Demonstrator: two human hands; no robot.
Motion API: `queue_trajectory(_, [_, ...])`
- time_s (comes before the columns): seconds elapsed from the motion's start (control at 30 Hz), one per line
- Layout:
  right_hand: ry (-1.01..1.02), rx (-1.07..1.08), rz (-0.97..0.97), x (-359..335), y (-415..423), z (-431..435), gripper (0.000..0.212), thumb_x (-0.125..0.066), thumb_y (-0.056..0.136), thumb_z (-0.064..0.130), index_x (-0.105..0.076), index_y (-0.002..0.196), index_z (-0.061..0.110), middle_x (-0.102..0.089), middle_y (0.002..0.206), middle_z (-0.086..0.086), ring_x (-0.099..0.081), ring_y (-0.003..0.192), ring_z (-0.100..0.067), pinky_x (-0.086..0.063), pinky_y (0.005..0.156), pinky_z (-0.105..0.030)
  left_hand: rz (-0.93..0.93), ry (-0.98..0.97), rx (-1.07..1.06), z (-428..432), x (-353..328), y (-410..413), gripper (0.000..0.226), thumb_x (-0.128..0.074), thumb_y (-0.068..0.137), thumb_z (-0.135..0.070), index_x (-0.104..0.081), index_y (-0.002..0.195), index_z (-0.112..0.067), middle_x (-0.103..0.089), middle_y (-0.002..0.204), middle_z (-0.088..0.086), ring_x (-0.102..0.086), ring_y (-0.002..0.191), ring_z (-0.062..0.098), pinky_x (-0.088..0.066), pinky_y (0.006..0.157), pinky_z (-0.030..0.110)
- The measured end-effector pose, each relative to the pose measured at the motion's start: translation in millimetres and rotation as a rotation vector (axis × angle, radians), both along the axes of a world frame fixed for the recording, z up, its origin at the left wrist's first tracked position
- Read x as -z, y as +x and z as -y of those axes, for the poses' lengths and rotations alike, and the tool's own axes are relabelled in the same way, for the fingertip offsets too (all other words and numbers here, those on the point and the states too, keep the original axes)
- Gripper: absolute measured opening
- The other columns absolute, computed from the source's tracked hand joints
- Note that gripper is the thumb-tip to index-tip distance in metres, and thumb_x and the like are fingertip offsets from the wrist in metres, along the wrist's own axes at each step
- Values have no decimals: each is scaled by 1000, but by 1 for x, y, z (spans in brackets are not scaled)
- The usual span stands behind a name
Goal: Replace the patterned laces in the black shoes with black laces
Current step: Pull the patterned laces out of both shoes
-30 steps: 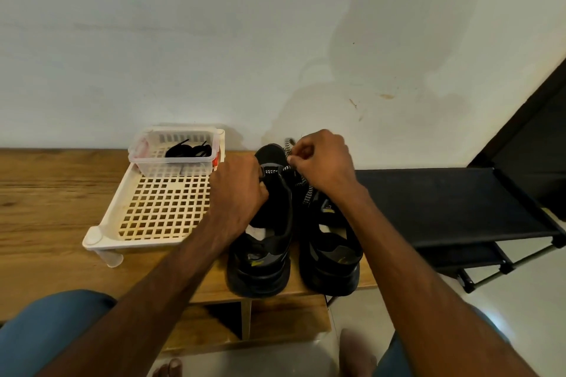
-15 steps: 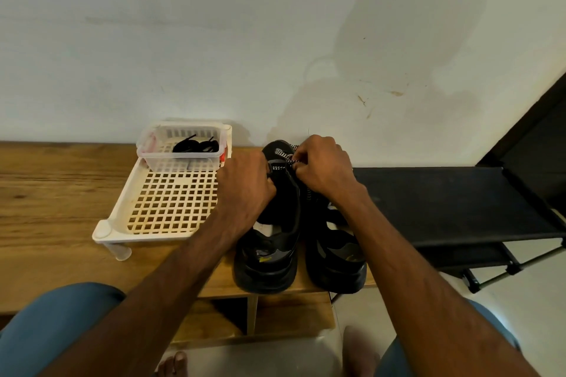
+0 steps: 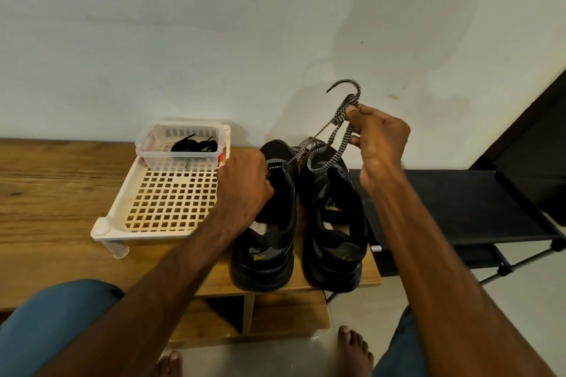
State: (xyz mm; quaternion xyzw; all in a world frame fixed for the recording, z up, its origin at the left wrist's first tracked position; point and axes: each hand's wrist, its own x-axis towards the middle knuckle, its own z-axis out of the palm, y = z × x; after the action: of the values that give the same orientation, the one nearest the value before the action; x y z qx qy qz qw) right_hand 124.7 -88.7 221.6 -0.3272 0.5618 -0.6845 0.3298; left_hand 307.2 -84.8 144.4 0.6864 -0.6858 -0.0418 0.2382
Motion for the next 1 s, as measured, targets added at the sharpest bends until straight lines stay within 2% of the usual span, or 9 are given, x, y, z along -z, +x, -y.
queue_trajectory(0.07, [-44, -2, 166, -1, 2, 3, 5, -78, 84, 5, -77, 84, 9, -77, 88, -8, -67, 79, -19, -58, 67, -34, -9, -5, 3, 0, 0, 1, 17, -78, 82, -21, -78, 98, -16, -73, 93, 3, -69, 83, 19, -41, 61, 25])
queue_trajectory(0.13, [-49, 0, 134, 4, 5, 5, 6, -79, 84, 8, -78, 89, 11, -78, 86, -3, -69, 76, -14, -60, 71, -33, -13, -7, 8, -1, 0, 1, 15, -77, 81, -20, -78, 96, -15, -73, 92, 3, -69, 83, 20, -41, 61, 25])
queue_trajectory(0.23, [12, 64, -361, 18, 10, 6, 10, -82, 83, 19, -81, 93, 17, -76, 79, 10, -71, 71, -1, -61, 78, -25, -21, -21, 16, -2, -1, 1, 11, -76, 82, -18, -79, 92, -16, -73, 87, 3, -65, 75, 16, -38, 57, 23])
queue_trajectory(0.33, [79, 27, -851, 32, 16, 8, 10, -78, 86, 28, -77, 95, 24, -74, 84, 12, -70, 74, -2, -60, 78, -29, -29, -38, 26, -4, -2, 2, 9, -75, 83, -20, -79, 89, -16, -73, 83, 2, -62, 70, 15, -36, 55, 23])
queue_trajectory(0.47, [223, -254, -1120, 47, 27, 14, 15, -75, 88, 17, -74, 98, 28, -76, 97, 3, -72, 84, -16, -61, 80, -38, -90, -32, 32, -6, -3, 6, 12, -75, 82, -25, -79, 89, -16, -74, 86, 1, -69, 77, 20, -43, 61, 27])
queue_trajectory(0.57, [333, -436, -1274, 54, 34, 18, 30, -67, 90, 6, -77, 111, 26, -73, 113, -4, -69, 101, -26, -57, 91, -41, -167, -14, 17, -8, -3, 9, 13, -78, 81, -29, -79, 87, -17, -75, 84, -1, -70, 79, 21, -48, 65, 28])
queue_trajectory(0.7, [388, -540, -1332, 51, 32, 22, 37, -65, 89, 9, -75, 121, 25, -71, 113, -6, -67, 102, -28, -56, 92, -39, -203, -23, -10, -8, -3, 10, 12, -79, 79, -29, -80, 89, -21, -75, 85, -2, -71, 83, 24, -57, 73, 34])
queue_trajectory(0.83, [382, -527, -1408, 50, 30, 20, 37, -74, 85, 15, -74, 120, 27, -70, 112, -3, -67, 101, -27, -56, 85, -37, -195, -14, -4, -7, -3, 8, 13, -79, 81, -30, -80, 88, -19, -75, 84, 0, -71, 80, 22, -53, 68, 30])
queue_trajectory(1.0, [334, -464, -1390, 49, 31, 21, 22, -73, 89, 17, -80, 109, 26, -76, 102, -5, -70, 91, -28, -56, 79, -36, -154, -32, 12, -7, -3, 6, 15, -78, 82, -29, -79, 89, -16, -74, 84, 2, -71, 80, 23, -56, 70, 33])
